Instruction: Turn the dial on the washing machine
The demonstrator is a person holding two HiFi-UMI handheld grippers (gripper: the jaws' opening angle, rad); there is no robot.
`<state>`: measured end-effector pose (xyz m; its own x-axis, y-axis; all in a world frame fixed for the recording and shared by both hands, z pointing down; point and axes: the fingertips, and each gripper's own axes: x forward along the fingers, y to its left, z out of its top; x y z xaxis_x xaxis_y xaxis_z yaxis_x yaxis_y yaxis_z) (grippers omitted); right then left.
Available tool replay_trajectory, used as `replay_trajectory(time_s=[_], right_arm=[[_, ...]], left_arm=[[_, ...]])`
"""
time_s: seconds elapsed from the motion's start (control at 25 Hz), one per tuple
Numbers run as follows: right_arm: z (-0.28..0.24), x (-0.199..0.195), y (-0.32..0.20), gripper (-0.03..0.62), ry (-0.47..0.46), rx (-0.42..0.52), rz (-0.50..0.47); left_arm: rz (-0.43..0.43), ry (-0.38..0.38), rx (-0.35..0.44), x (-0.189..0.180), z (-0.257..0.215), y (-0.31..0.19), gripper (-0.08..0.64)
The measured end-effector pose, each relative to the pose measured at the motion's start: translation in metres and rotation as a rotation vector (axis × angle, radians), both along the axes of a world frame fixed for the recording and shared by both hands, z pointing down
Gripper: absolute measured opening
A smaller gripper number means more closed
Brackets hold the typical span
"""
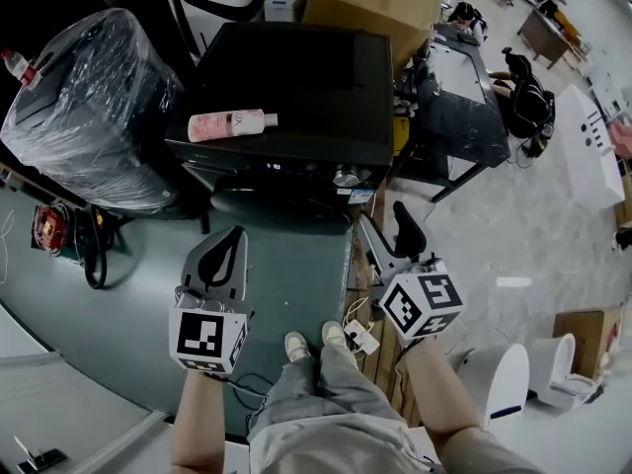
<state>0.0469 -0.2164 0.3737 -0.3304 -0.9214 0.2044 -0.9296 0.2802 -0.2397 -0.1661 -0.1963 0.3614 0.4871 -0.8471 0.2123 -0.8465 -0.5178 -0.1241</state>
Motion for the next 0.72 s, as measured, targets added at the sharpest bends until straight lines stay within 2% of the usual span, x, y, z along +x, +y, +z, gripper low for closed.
replay_trajectory(time_s=[0.12, 0.2, 0.32, 0.4, 0.52, 0.72], right_arm=[[0.024, 0.005, -0.020, 0.298, -0.060, -0.055, 0.006], [0.041, 0.009, -0.031, 0.304, -0.068, -0.084, 0.010], [0.066, 0.013, -0.049, 0.351, -0.059, -0.119, 0.010], [0.081, 0.015, -0.060, 0.351, -0.091, -0.137, 0.012], [0.105, 0.018, -0.077, 0.351, -0.162, -0.172, 0.018], [0.145, 0.025, -0.099, 0.351, -0.350, -0.244, 0.067]], left_arm=[[-0.012, 0.003, -0.027, 0.004, 0.016, -0.014, 0.018], [-0.010, 0.003, -0.032, 0.010, 0.026, -0.022, 0.018], [-0.021, 0.023, -0.040, 0.015, 0.041, -0.035, 0.018], [-0.035, 0.035, -0.043, 0.018, 0.052, -0.046, 0.018], [-0.040, 0.032, -0.050, 0.024, 0.072, -0.059, 0.018], [-0.029, 0.033, -0.061, 0.031, 0.099, -0.071, 0.018]])
